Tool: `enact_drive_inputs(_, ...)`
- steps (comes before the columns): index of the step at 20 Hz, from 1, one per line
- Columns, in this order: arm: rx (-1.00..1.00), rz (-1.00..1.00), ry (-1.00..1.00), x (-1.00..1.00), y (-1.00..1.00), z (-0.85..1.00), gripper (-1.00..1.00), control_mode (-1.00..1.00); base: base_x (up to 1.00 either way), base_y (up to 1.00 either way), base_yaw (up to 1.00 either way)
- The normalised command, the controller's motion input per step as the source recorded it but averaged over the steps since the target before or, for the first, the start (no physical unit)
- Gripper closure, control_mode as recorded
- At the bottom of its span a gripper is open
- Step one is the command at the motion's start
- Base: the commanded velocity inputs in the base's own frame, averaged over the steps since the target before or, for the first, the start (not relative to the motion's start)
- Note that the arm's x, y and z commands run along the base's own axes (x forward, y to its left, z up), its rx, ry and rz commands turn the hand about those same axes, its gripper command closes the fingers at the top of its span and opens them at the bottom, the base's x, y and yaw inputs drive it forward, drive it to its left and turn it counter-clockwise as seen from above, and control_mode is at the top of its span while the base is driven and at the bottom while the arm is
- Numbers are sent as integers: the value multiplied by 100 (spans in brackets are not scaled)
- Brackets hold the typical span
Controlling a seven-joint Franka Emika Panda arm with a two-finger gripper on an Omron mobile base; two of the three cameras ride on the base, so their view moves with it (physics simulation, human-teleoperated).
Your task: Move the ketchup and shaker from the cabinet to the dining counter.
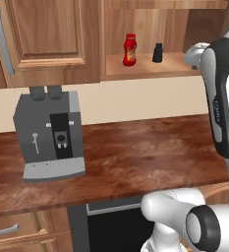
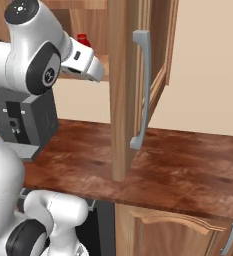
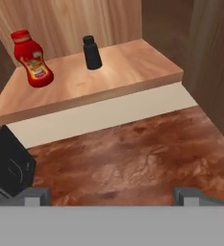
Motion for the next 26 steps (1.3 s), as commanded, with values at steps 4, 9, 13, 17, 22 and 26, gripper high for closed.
enact_drive_inputs(4,-7,2,2,61,0,5,-100,-100,0,0,0)
enact_drive_inputs(9,-7,0,0,54,0,1,-100,-100,0,0,0)
enact_drive_inputs(13,-1,1,-2,55,0,0,-100,-100,0,0,0)
enact_drive_inputs(17,0,6,0,60,0,0,-100,-100,0,0,0)
enact_drive_inputs(22,0,6,0,62,0,0,-100,-100,0,0,0)
enact_drive_inputs(26,-2,8,0,36,-15,-3,-100,-100,0,0,0)
